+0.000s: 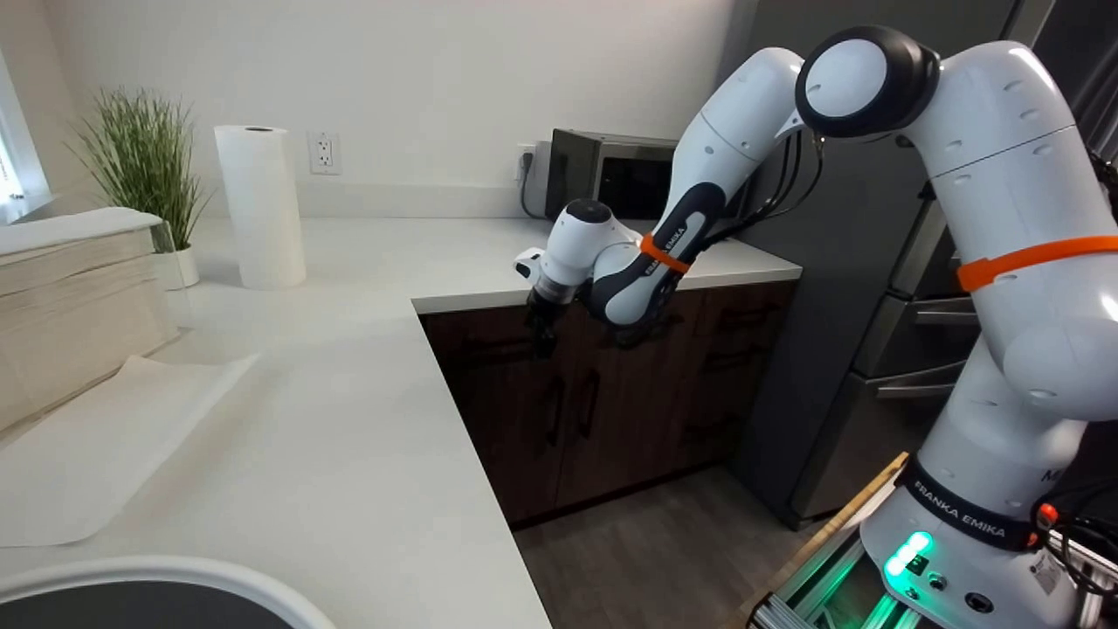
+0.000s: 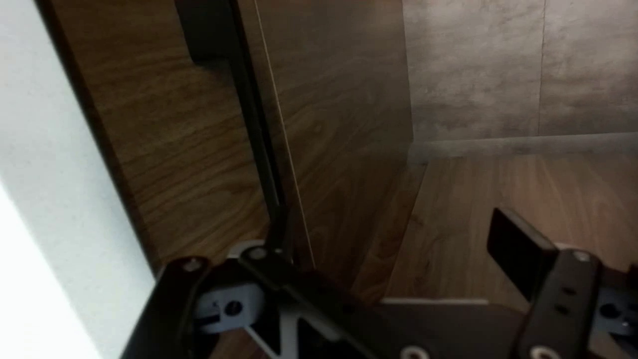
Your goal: Open the drawer
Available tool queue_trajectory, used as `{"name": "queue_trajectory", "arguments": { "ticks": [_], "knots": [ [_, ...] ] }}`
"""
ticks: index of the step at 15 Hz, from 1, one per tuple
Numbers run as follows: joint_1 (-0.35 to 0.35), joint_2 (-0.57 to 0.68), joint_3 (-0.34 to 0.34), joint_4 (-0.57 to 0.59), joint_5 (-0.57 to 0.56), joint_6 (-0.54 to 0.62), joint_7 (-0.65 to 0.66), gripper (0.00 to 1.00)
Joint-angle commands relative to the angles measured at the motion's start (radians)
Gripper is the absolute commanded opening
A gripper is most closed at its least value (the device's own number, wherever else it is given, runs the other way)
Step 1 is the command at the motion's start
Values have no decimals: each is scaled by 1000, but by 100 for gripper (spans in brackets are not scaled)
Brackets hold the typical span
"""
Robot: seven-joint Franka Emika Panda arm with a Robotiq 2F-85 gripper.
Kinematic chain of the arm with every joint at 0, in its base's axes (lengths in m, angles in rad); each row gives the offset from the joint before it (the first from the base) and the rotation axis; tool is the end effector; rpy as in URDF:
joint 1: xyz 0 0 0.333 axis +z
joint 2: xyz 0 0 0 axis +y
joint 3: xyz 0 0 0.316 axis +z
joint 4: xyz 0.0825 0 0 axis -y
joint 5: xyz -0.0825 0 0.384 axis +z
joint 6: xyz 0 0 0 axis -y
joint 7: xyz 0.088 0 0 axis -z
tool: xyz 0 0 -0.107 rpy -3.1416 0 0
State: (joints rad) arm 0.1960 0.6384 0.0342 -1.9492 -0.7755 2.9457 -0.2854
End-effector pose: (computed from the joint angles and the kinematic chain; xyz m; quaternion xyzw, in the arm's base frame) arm 0.6042 0.1876 0.1764 0.7948 0.5685 0.1645 0.1344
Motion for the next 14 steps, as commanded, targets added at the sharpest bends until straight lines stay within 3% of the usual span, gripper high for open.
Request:
{"name": "queue_trajectory", "arguments": {
  "ticks": [1,6,14],
  "knots": [
    [-5,69,-10,72,-21,33,-40,100],
    [1,130,-38,138,-35,73,-73,100],
    [-28,207,-13,197,-18,104,-161,100]
  ]
}}
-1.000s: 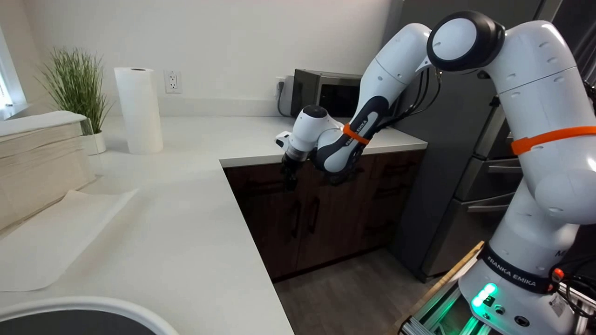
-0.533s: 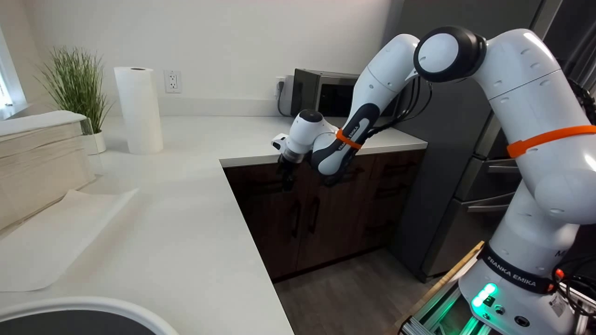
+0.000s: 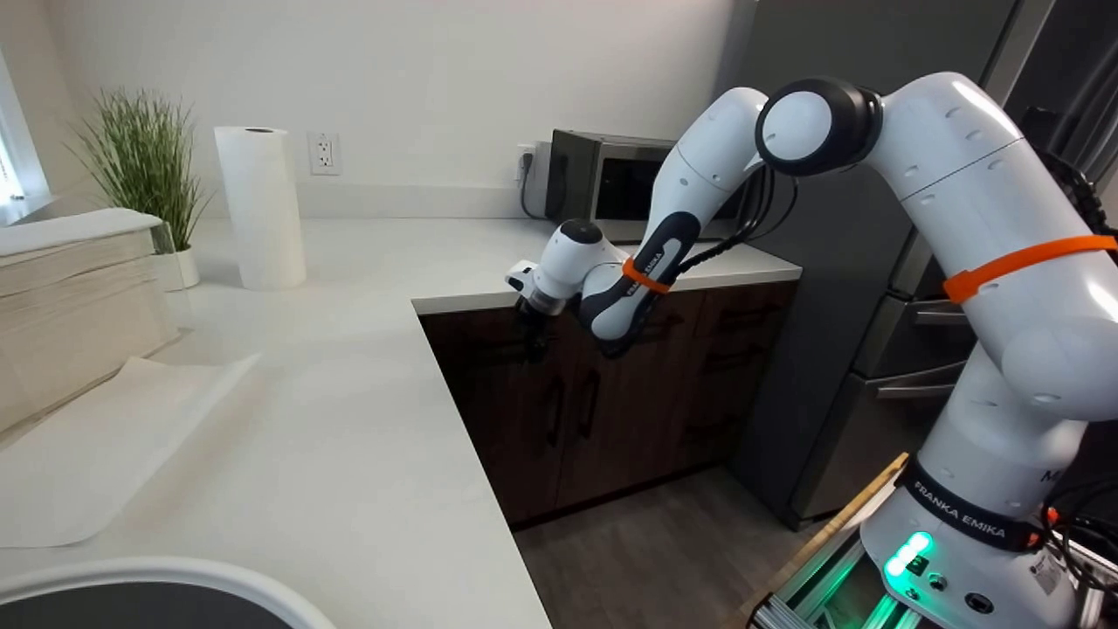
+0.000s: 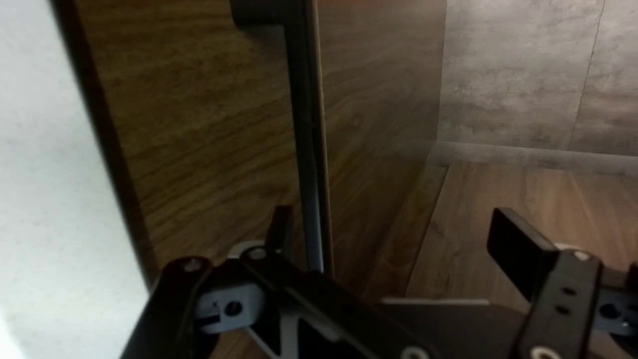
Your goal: Open the drawer
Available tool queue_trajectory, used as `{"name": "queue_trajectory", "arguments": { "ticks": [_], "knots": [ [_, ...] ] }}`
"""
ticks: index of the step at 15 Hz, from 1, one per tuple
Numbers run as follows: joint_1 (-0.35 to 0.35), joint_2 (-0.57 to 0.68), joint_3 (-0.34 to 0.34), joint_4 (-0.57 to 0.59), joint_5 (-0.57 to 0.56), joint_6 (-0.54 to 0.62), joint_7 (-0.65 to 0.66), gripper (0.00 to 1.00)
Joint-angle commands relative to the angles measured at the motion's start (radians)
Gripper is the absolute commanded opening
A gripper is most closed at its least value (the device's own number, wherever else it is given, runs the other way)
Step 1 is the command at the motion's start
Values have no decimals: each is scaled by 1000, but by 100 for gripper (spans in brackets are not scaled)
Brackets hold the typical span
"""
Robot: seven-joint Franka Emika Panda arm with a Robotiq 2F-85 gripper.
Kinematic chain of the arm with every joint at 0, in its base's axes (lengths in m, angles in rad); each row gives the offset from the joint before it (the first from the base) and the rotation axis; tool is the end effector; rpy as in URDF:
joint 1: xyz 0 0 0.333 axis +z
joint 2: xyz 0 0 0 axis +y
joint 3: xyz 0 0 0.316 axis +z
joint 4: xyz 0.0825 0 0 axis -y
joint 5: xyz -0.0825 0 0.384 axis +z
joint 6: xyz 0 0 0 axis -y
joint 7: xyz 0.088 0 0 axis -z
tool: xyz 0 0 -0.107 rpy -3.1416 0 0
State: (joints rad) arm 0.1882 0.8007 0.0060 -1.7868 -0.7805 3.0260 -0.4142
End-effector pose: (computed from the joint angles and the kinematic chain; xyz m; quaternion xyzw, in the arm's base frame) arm 0.6406 0.1794 0.1399 0.7546 0.6122 0.1871 0.1447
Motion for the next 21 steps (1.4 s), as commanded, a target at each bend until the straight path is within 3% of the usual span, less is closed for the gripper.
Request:
{"name": "queue_trajectory", "arguments": {
  "ticks": [1,9,11,15,17,21],
  "knots": [
    [-21,52,16,39,-14,26,-37,100],
    [-53,89,51,52,0,15,-80,100],
    [-89,76,106,24,20,-4,-106,100],
    [-203,49,283,-56,75,-77,-183,100],
    [-224,42,329,-89,124,-106,-223,100],
    [-187,18,295,-104,186,-118,-215,100]
  ]
}}
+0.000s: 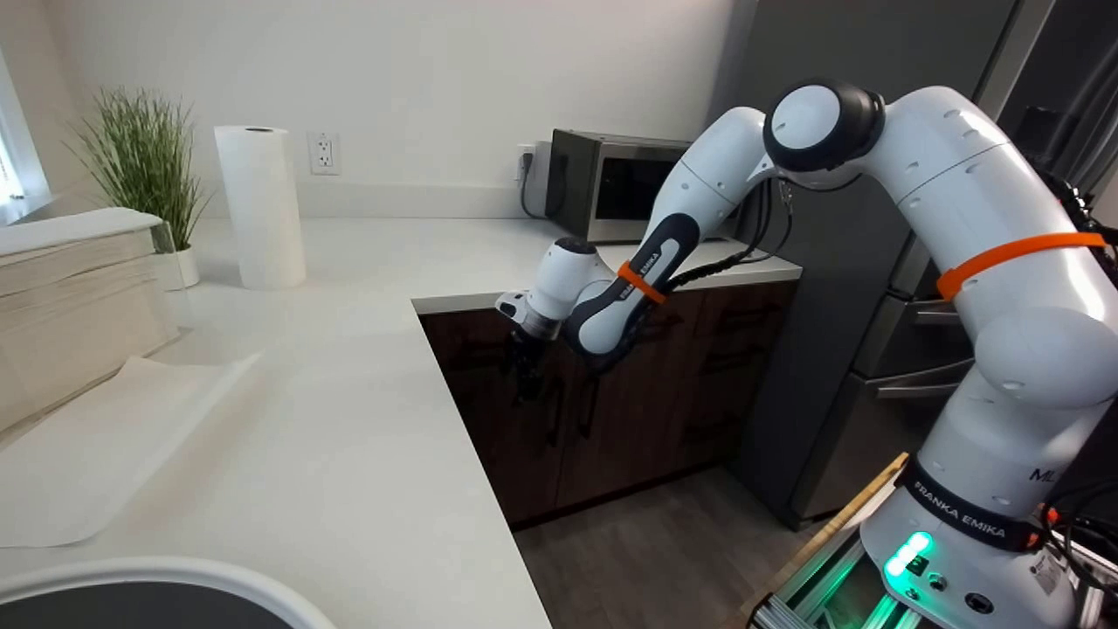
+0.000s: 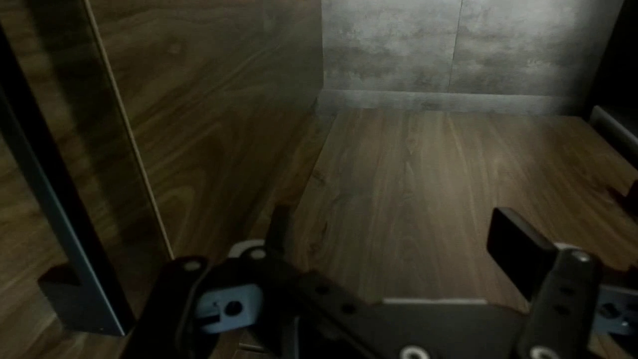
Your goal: Open the drawer
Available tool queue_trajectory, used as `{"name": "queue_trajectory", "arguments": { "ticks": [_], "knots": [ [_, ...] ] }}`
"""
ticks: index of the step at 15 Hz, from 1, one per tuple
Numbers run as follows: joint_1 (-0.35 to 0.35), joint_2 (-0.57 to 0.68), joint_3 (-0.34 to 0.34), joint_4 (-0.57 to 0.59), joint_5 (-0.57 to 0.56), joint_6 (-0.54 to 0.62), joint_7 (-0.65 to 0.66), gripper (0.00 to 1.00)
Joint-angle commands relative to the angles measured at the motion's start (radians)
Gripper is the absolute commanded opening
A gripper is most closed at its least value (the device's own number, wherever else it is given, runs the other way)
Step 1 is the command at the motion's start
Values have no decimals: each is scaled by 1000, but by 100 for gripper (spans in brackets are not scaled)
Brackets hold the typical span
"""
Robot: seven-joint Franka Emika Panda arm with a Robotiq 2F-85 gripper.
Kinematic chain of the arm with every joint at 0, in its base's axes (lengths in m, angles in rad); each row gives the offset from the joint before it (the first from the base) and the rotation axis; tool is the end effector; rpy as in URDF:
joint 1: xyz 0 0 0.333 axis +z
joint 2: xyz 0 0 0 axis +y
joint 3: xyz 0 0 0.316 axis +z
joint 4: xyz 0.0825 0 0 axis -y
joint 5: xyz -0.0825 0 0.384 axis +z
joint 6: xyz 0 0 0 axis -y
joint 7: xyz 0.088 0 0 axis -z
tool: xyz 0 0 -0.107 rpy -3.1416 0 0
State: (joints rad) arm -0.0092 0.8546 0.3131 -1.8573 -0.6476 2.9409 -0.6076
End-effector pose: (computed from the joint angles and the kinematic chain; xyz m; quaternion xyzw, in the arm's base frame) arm 0.6003 0.2185 0.1051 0.7577 0.6340 0.1529 0.0231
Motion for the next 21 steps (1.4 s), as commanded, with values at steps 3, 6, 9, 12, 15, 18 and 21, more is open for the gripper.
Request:
{"name": "queue_trajectory", "arguments": {
  "ticks": [3,6,9,12,15,18,21],
  "knots": [
    [45,-66,-52,-18,60,-48,-14,100],
    [47,-48,-60,-2,65,0,-24,100],
    [57,-74,-68,-2,65,-3,-23,100],
    [61,-76,-71,-4,65,-5,-23,100],
    [61,-76,-72,-4,65,-5,-22,100],
    [61,-76,-72,-4,65,-5,-22,100],
    [67,-84,-94,-11,56,16,-14,100]
  ]
}}
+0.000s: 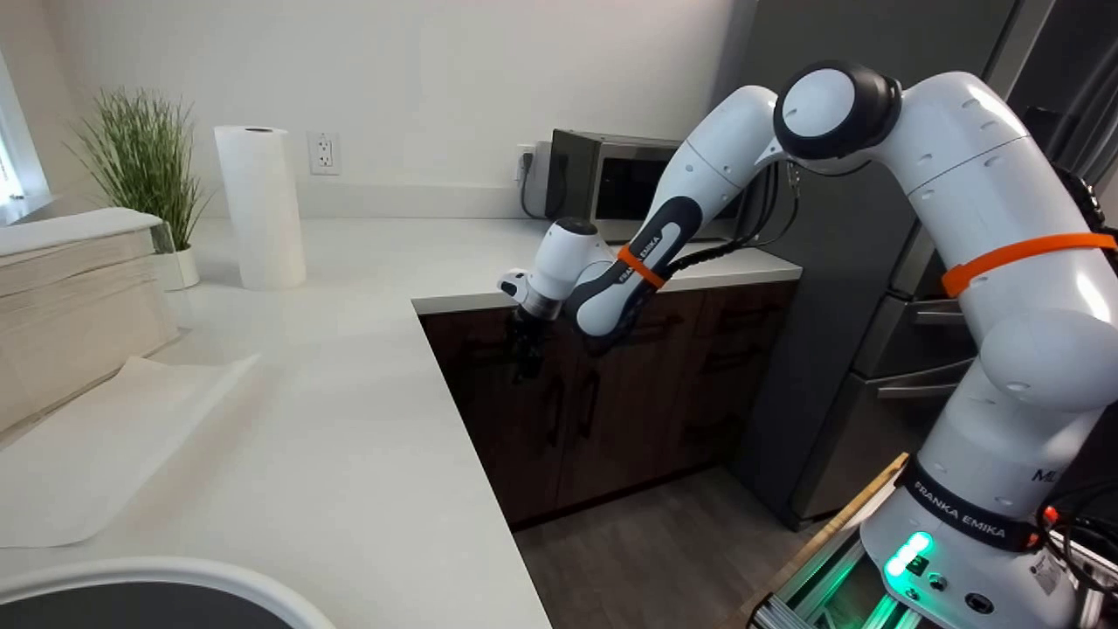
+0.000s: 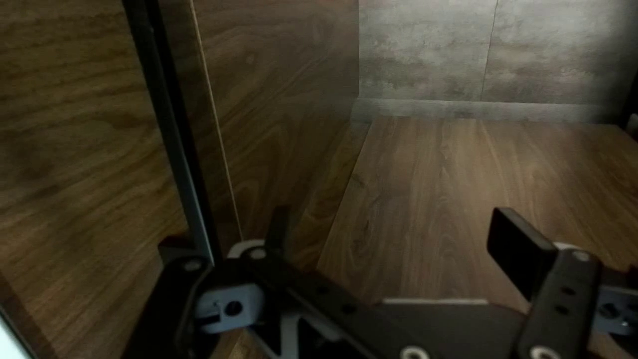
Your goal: Open the drawer
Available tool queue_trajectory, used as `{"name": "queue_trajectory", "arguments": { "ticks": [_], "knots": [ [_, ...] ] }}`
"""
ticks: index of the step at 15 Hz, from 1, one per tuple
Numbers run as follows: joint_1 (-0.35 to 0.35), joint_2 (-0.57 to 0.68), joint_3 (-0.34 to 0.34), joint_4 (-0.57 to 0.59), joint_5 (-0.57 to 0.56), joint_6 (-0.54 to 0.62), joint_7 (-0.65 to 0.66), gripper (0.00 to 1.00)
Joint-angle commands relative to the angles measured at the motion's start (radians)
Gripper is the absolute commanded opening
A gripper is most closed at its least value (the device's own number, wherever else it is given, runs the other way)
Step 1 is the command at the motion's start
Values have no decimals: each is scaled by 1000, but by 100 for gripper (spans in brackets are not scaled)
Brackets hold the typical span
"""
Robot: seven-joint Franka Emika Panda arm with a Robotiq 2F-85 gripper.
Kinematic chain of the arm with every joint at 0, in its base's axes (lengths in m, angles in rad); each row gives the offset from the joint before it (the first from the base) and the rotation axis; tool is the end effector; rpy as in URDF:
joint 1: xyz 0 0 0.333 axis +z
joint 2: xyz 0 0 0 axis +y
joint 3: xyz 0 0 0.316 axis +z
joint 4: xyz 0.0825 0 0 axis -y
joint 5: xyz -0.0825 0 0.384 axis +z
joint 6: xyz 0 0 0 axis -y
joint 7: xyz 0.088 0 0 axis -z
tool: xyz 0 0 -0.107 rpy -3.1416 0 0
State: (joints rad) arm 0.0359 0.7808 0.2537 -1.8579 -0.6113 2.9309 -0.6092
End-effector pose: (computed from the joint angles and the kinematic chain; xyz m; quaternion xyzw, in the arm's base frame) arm 0.6159 0.2099 0.1402 0.7609 0.6256 0.1630 0.0562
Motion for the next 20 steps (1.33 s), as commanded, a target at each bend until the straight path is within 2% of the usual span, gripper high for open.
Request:
{"name": "queue_trajectory", "arguments": {
  "ticks": [1,2,4,7,11,20],
  "knots": [
    [50,-24,-78,-14,-3,37,11,100],
    [55,-27,-90,-18,-6,39,10,100],
    [103,-30,-165,-14,-39,51,31,100],
    [149,-23,-235,-8,-70,74,58,100],
    [231,1,-347,10,-113,158,103,100],
    [385,111,-552,72,-92,325,144,100]
  ]
}}
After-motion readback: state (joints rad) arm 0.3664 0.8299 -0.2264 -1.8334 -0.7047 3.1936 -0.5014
